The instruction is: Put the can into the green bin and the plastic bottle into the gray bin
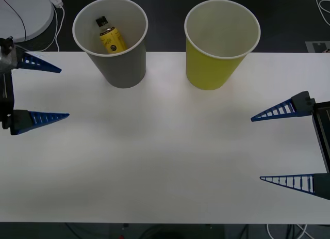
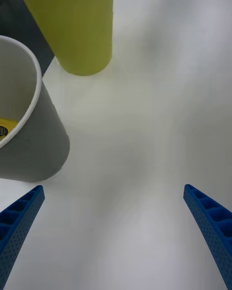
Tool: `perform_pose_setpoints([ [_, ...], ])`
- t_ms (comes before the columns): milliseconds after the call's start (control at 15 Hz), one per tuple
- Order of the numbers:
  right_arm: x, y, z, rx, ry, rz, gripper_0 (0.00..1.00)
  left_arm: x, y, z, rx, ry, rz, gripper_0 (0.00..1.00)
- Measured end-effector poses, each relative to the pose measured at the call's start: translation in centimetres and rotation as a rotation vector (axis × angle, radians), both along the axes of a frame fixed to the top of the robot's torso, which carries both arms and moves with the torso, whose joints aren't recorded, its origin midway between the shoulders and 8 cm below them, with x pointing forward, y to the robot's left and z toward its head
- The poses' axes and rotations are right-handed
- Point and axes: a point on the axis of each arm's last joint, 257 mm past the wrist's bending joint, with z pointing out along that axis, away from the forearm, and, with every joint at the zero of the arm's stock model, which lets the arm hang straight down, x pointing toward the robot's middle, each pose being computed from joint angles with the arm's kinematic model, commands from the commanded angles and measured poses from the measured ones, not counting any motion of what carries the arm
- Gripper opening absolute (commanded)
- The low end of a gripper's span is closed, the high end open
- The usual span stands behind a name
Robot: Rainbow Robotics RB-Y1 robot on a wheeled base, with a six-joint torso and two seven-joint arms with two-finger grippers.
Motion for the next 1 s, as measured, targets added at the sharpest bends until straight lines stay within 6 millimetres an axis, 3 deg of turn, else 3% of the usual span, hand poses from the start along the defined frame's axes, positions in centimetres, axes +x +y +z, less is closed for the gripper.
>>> perform_pose_setpoints([
  [333, 0.0, 0.0, 0.0, 0.000, 0.000, 0.000, 1.00, -2.5, 0.6, -2.4, 0.008, -0.011, -0.094, 1.00],
  [1000, 0.0, 0.0, 0.0, 0.000, 0.000, 0.000, 1.00, -7.4, 0.9, -4.3, -0.071, 0.010, -0.226, 1.00],
])
